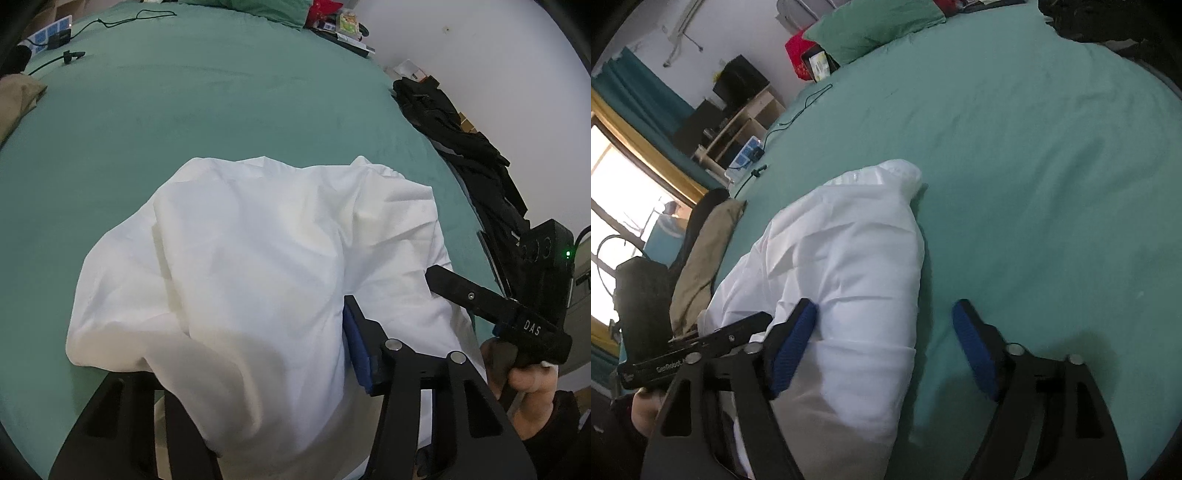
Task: Fold large clothes
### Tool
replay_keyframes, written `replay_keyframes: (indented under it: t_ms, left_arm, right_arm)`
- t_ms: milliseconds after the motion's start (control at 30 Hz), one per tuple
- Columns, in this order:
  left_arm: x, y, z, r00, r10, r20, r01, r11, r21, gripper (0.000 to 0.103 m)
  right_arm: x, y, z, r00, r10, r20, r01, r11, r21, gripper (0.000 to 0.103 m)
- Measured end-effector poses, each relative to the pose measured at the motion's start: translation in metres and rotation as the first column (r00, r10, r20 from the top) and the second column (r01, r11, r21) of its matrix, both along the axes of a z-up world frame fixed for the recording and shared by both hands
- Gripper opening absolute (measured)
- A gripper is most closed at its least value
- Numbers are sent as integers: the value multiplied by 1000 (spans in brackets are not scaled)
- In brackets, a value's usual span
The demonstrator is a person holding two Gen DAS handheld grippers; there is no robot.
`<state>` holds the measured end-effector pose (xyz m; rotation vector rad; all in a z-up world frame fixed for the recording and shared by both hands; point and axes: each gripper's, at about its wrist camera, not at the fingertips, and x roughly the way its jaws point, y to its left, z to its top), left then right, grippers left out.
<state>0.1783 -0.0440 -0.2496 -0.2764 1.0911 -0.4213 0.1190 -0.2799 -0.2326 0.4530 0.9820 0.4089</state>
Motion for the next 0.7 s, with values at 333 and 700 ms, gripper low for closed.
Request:
replay_keyframes:
  t_ms: [333,700]
  left_arm:
    - [1,-4,2,999,-37,-20,37,999,-22,45]
    - [-6,-12,4,1000,-15,6,15,1000,1,40]
  right_arm:
    - [-2,11,-2,999,48,12,-48,999,-25,81]
    - [-5,12,-6,998,61,11,-61,998,35,54]
